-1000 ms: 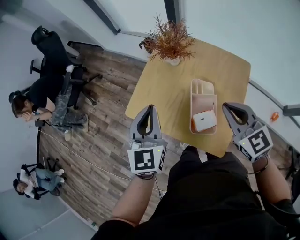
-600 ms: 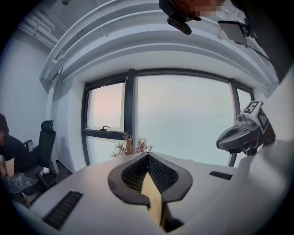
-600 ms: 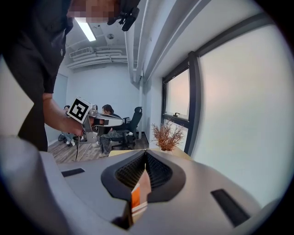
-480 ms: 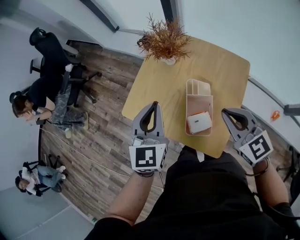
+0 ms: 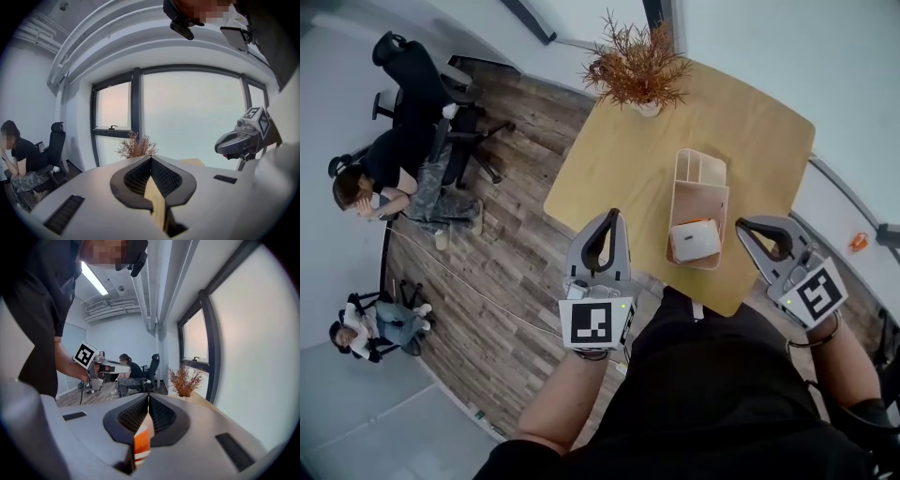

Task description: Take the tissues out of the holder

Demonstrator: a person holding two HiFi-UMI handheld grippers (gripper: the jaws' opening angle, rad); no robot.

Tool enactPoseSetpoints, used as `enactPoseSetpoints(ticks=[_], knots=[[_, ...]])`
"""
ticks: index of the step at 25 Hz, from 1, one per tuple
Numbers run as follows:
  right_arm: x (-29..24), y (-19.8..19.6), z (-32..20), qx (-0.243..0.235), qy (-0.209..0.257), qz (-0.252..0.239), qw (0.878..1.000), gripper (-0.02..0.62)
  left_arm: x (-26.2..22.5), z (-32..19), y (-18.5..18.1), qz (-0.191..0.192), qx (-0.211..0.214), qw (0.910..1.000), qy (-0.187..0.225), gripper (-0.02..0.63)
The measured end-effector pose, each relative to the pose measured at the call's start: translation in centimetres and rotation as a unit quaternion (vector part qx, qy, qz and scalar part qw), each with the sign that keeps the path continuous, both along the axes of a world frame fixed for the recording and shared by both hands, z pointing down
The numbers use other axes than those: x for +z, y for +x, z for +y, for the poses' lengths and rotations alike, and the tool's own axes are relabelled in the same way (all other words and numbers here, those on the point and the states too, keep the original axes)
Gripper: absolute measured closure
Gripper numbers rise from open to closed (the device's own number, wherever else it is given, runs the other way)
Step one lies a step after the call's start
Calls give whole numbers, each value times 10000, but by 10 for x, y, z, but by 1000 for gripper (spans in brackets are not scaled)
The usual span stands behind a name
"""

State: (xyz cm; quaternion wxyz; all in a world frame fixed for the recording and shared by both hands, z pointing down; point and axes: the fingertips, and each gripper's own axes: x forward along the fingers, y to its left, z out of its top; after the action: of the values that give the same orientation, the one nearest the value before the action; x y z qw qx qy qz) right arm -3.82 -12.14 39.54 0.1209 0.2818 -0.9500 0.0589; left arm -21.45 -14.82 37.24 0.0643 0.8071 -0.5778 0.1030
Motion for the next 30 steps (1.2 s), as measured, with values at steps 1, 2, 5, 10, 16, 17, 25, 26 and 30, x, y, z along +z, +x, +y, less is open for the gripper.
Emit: enactPoseSetpoints(ticks=[1, 2, 5, 10, 16, 17, 25, 26, 30], knots=[[-1, -2, 1, -40, 36, -76, 10000, 591, 0, 2, 0, 1, -13, 10000, 30, 601], [0, -4, 3, -112, 83, -77, 9999, 591, 0, 3, -1, -24, -40, 10000, 51, 601], [8, -11, 10, -377, 168, 55, 9991, 588, 7, 8, -4, -118, -124, 9998, 33, 601], [19, -19, 20, -750, -1, -10, 9972, 525, 18, 14, -6, -31, -250, 9997, -34, 601], [32, -24, 25, -1053, -124, -45, 9944, 419, 31, 17, -3, 75, -187, 9997, -138, 601], [34, -26, 26, -1117, -99, -24, 9937, 401, 33, 17, -2, 58, -160, 9997, -159, 601], [58, -29, 33, -1595, -265, 486, 9857, 279, 53, 16, 5, 121, -64, 9994, -319, 601], [66, -28, 37, -1732, -307, 716, 9818, 258, 56, 15, 6, 123, -46, 9993, -348, 601], [76, -30, 41, -2014, -324, 979, 9741, 216, 62, 14, 9, 96, -3, 9993, -373, 601]])
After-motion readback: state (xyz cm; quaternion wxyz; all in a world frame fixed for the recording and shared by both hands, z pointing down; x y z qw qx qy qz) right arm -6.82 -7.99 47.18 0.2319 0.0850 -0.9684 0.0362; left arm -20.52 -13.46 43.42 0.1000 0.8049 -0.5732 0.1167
